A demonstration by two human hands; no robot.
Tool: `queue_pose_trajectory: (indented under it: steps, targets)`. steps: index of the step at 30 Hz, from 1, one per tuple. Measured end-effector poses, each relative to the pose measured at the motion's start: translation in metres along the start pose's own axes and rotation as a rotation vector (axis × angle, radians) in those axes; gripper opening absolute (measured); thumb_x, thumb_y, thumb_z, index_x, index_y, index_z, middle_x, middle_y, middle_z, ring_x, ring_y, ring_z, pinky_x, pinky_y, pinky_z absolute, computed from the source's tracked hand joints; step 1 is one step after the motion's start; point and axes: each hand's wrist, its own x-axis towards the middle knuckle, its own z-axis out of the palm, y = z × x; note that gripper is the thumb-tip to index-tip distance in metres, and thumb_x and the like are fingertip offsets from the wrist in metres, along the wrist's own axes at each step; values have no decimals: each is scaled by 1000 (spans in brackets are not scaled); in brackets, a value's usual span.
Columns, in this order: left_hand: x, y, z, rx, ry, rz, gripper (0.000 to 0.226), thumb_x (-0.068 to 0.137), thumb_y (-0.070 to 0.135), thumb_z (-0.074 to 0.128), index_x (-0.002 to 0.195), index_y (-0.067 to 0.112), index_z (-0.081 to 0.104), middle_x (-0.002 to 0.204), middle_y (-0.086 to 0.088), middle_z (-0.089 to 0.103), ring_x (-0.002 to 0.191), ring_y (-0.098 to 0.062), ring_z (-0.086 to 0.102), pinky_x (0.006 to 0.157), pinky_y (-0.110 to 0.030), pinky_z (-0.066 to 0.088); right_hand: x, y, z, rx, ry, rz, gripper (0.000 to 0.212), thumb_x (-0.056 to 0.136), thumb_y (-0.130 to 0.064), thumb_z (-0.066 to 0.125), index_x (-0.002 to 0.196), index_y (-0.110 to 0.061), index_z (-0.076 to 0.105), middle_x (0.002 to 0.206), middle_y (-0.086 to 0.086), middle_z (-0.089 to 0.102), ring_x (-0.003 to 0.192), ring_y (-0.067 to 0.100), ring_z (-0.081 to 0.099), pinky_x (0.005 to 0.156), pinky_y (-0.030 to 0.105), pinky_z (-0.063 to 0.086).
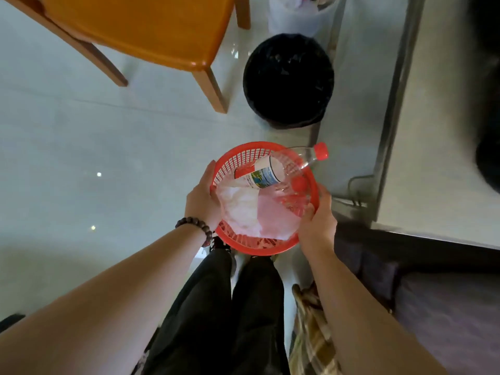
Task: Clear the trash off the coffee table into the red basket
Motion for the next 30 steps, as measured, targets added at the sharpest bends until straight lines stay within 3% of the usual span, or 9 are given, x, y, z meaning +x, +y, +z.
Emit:
queue_pose_trajectory:
  steps: [3, 7, 10, 13, 19, 23, 26, 30]
  targets:
    - [40, -26, 47, 41, -30, 4, 54, 97, 12, 32, 145, 33, 21, 129, -5, 55, 102, -19, 58, 75, -21, 43, 48, 36, 34, -6, -17, -4, 45, 98, -16, 35, 134, -42, 33, 97, -5, 56, 81, 15, 56, 67, 26, 40]
    - [87, -54, 89, 67, -8, 91, 53, 95, 12, 41, 143, 31, 30, 125, -5, 58, 91, -14, 58, 76, -24, 48, 98, 75, 68, -73, 2, -33, 47, 99, -15, 38, 141, -34, 30, 99, 0, 58, 77, 14, 54, 67, 20, 39]
    - [117, -66, 112, 58, 0, 171, 51, 94, 15, 47, 141, 33, 35, 120, -5, 62, 84, -13, 61, 74, -27, 53, 128, 90, 85, -78, 40, -96, 47, 98, -14, 40, 141, -30, 32, 119, 6, 63, 101, 26, 60, 79, 26, 37]
    - [139, -75, 130, 71, 22, 229, 53, 93, 18, 51, 141, 32, 34, 115, -6, 63, 93, -22, 63, 77, -37, 54, 152, 96, 100, -71, 43, -164, 45, 97, -14, 41, 139, -30, 33, 127, 2, 59, 113, 25, 57, 84, 26, 36]
    - [150, -90, 149, 250, -117, 193, 80, 90, 14, 55, 147, 32, 2, 128, -9, 51, 108, -27, 56, 81, -38, 50, 163, 107, 117, -152, -84, -143, 52, 97, -27, 44, 144, -31, 22, 135, 4, 53, 124, 31, 50, 100, 43, 40]
    - [145, -88, 140, 311, -219, 188, 91, 86, 14, 59, 147, 32, -7, 140, -9, 41, 109, -27, 55, 73, -31, 50, 150, 106, 112, -233, -174, -96, 57, 98, -37, 41, 148, -25, 17, 135, 4, 54, 122, 29, 53, 95, 41, 45]
    - [135, -79, 122, 428, -314, 158, 88, 84, 17, 59, 148, 28, -1, 152, -6, 22, 128, -29, 40, 89, -39, 49, 133, 97, 101, -296, -221, -93, 55, 99, -33, 41, 147, -22, 19, 136, 8, 51, 123, 29, 51, 96, 40, 43]
    - [102, -48, 91, 593, -295, 240, 78, 87, 30, 55, 148, 21, 7, 154, -6, 13, 141, -25, 10, 110, -46, 25, 100, 71, 74, -361, -228, -177, 46, 97, -21, 44, 141, -17, 31, 133, 9, 50, 123, 27, 48, 97, 39, 41]
